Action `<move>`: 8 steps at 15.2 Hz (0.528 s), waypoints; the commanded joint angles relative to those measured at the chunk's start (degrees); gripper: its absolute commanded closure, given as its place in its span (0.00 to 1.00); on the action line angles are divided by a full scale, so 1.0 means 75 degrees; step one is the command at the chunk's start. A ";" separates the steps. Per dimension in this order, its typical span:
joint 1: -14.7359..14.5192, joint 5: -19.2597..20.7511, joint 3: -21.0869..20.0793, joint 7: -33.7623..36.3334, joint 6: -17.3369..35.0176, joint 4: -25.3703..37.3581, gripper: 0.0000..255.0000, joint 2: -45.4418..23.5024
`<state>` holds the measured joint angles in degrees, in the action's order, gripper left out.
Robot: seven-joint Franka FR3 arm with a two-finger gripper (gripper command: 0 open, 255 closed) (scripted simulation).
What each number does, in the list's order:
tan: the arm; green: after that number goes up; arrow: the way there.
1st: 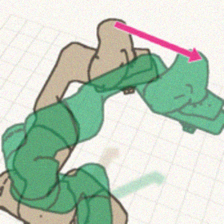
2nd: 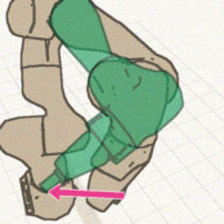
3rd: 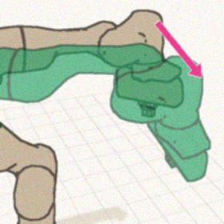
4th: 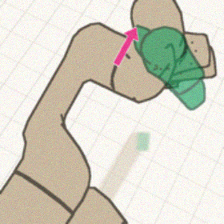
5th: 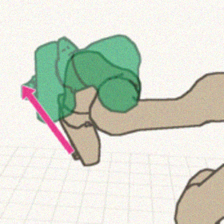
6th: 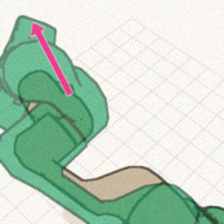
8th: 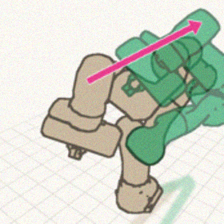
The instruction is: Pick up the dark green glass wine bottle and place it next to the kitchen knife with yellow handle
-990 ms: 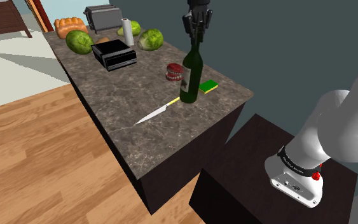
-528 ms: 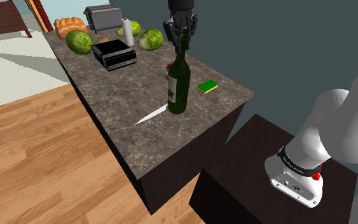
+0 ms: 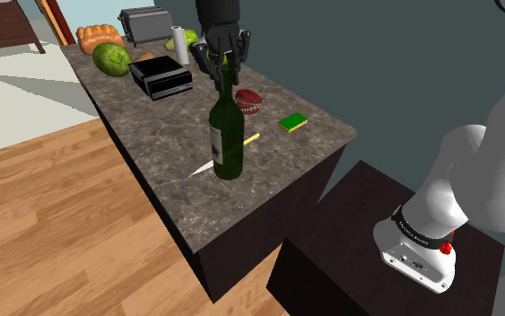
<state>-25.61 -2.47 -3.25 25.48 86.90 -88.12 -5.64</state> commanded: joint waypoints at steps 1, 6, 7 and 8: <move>-0.0208 -0.0014 -0.0169 0.0387 -0.0024 0.0246 1.00 -0.0199; -0.0207 -0.0020 -0.0166 0.0358 0.0517 -0.0377 1.00 -0.0117; -0.0206 -0.0021 -0.0166 0.0353 0.0623 -0.0493 1.00 -0.0107; -0.0206 -0.0022 -0.0166 0.0348 0.0728 -0.0607 1.00 -0.0099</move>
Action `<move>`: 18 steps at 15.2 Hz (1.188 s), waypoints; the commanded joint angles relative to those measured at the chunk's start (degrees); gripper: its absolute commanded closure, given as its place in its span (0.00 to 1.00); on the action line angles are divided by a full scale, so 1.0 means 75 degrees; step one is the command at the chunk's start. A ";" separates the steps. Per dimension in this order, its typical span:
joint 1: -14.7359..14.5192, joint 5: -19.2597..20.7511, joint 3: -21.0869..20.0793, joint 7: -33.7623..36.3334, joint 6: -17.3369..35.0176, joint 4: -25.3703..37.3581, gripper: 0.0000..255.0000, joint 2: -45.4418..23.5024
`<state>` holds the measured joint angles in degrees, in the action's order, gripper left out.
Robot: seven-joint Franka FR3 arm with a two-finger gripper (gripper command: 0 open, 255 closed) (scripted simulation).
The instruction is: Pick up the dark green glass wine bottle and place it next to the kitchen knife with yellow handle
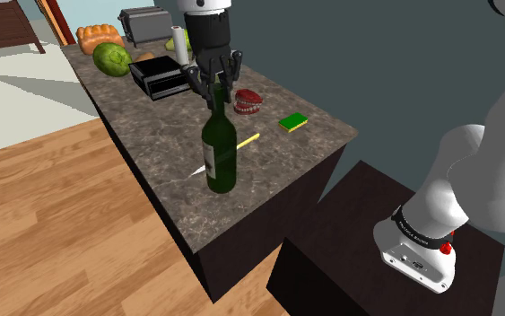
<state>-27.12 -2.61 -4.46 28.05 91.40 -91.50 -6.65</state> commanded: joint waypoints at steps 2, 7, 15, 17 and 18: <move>-0.0005 -0.0004 -0.0004 -0.0005 0.0338 -0.0376 1.00 0.0046; -0.0006 -0.0006 -0.0004 -0.0028 0.0849 -0.0884 1.00 0.0042; -0.0009 -0.0007 -0.0005 -0.0057 0.1575 -0.1529 1.00 -0.0039; -0.0009 -0.0006 -0.0005 -0.0057 0.1575 -0.1528 1.00 -0.0041; -0.0009 -0.0006 -0.0005 -0.0057 0.1575 -0.1528 1.00 -0.0041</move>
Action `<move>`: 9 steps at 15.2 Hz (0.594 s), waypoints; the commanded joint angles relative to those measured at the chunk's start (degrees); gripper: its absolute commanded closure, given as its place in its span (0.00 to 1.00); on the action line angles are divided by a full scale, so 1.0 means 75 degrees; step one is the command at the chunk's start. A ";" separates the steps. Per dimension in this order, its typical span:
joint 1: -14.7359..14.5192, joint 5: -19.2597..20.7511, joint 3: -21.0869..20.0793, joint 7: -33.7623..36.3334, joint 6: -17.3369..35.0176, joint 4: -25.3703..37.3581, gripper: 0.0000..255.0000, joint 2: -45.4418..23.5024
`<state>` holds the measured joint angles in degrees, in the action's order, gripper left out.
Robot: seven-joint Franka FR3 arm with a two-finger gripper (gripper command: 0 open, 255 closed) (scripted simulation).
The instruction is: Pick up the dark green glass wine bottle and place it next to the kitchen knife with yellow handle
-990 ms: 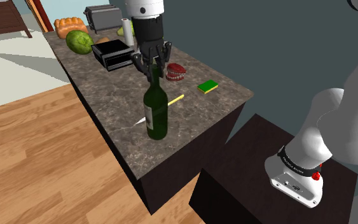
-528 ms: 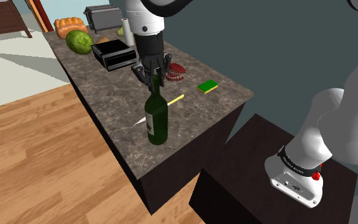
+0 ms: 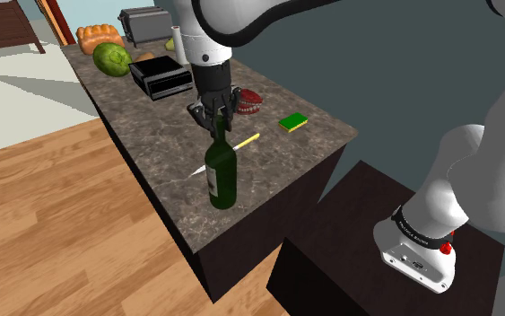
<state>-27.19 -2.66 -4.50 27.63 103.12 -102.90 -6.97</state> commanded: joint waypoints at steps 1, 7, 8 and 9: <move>0.0000 0.0000 0.0000 -0.0001 0.0011 -0.0007 1.00 0.0002; 0.0001 0.0000 0.0000 -0.0001 0.0012 -0.0009 0.00 0.0002; 0.0001 0.0000 0.0000 -0.0001 0.0012 -0.0009 0.00 0.0002; 0.0001 0.0000 0.0000 -0.0001 0.0012 -0.0009 0.00 0.0002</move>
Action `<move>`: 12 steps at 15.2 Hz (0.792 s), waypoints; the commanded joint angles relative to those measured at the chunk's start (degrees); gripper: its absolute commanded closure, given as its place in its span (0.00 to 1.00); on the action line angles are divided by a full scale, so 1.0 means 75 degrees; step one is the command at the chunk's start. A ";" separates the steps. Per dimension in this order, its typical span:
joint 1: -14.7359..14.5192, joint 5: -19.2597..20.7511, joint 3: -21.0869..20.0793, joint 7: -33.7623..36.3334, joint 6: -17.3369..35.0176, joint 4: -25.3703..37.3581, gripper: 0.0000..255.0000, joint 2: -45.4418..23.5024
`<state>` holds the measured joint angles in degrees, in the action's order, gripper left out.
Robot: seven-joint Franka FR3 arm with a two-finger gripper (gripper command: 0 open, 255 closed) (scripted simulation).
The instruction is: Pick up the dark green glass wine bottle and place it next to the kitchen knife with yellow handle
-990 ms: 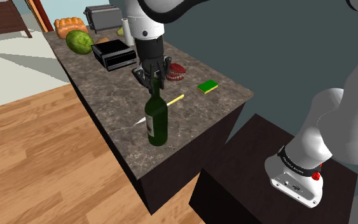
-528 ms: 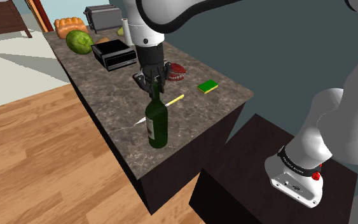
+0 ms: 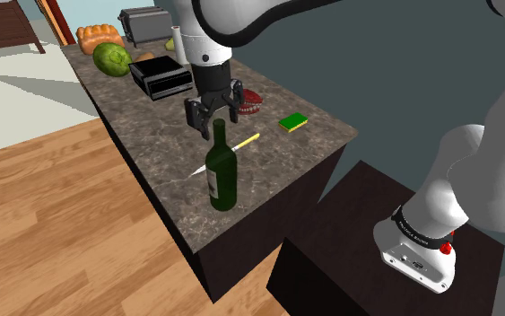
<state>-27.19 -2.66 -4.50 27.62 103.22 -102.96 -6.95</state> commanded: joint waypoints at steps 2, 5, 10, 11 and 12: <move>0.0005 0.0003 0.0004 0.0003 -0.0258 0.0257 0.00 0.0001; 0.0019 0.0014 0.0015 0.0013 -0.0987 0.1042 0.00 -0.0056; 0.0019 0.0014 0.0015 0.0013 -0.0987 0.1042 0.00 -0.0056; 0.0019 0.0014 0.0015 0.0013 -0.0987 0.1042 0.00 -0.0056; 0.0019 0.0014 0.0015 0.0013 -0.0987 0.1042 0.00 -0.0056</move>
<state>-27.05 -2.56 -4.39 27.72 95.83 -95.16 -7.37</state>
